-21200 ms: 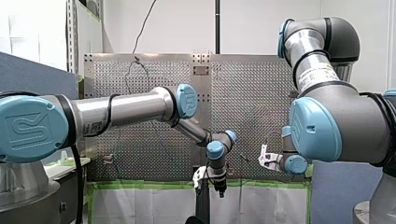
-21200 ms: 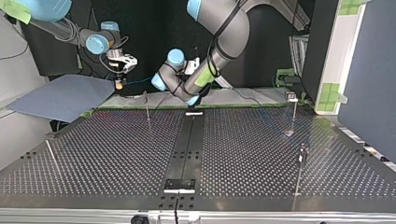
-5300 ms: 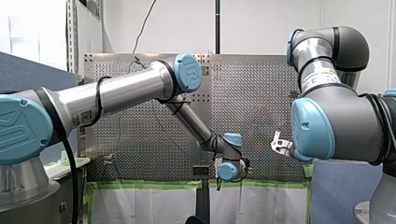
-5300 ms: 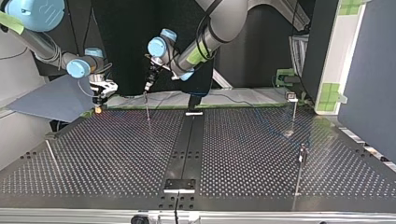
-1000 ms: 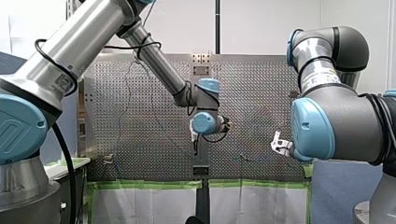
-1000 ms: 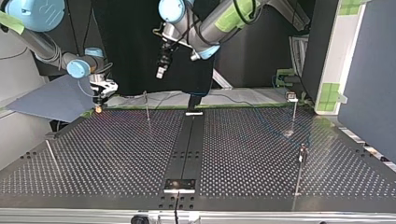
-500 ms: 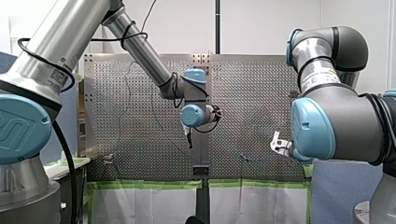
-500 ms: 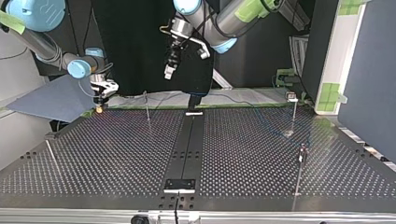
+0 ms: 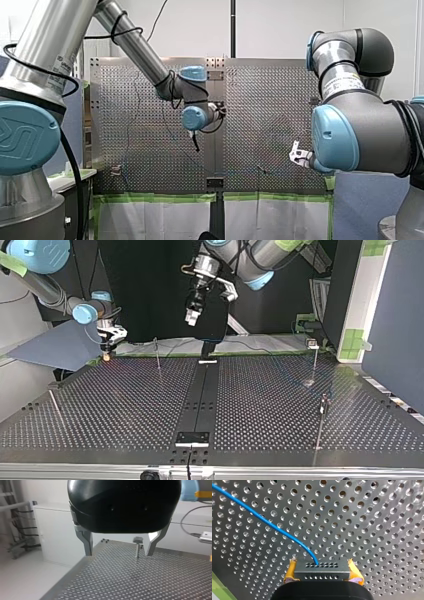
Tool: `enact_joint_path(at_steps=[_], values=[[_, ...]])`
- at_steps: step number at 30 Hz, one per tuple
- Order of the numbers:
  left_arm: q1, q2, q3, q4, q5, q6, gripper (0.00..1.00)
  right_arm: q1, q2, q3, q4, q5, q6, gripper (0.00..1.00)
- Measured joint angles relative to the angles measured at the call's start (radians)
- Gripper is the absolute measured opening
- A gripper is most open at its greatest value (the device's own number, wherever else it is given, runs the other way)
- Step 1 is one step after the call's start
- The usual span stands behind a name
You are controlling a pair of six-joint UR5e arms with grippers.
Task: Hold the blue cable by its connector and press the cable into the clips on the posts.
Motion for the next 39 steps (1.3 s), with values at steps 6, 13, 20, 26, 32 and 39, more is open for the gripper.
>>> enact_joint_path(at_steps=[6,13,20,26,32,39], values=[[0.018,0.044,-0.047,0.046,0.01,-0.01,1.0,0.0,-0.005,0.0,0.023,0.003,-0.045,0.0],[0.044,0.052,-0.107,0.106,0.022,-0.016,1.0,0.007,-0.055,0.003,0.068,0.014,-0.087,0.0],[0.057,0.01,-0.168,0.149,0.036,-0.018,1.0,0.015,-0.107,0.022,0.095,0.034,-0.111,0.0],[0.052,-0.041,-0.219,0.169,0.019,-0.019,1.0,0.019,-0.13,0.048,0.093,0.037,-0.115,0.0],[0.049,-0.087,-0.269,0.176,0.012,-0.026,1.0,0.025,-0.174,0.084,0.084,0.04,-0.115,0.0],[0.05,-0.099,-0.336,0.183,0.009,-0.029,1.0,0.034,-0.226,0.131,0.056,0.042,-0.109,0.0]])
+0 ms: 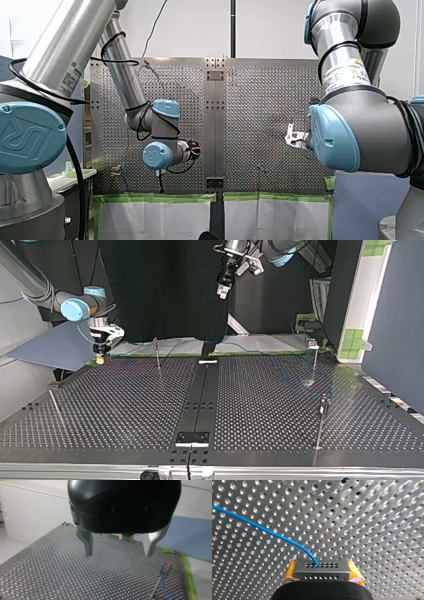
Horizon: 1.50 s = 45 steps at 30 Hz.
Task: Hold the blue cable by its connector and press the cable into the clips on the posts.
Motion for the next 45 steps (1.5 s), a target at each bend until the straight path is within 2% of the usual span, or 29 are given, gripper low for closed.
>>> enact_joint_path(at_steps=[6,11,45], values=[[0.004,0.0,-0.054,0.016,0.0,0.0,1.0,0.007,-0.025,0.008,-0.001,0.001,0.002,0.0],[0.007,0.0,-0.077,0.024,-0.001,0.002,1.0,0.007,-0.03,0.009,-0.001,0.001,0.011,0.0],[0.008,0.0,-0.081,0.025,-0.001,0.003,1.0,0.008,-0.03,0.009,-0.001,0.001,0.013,0.0]])
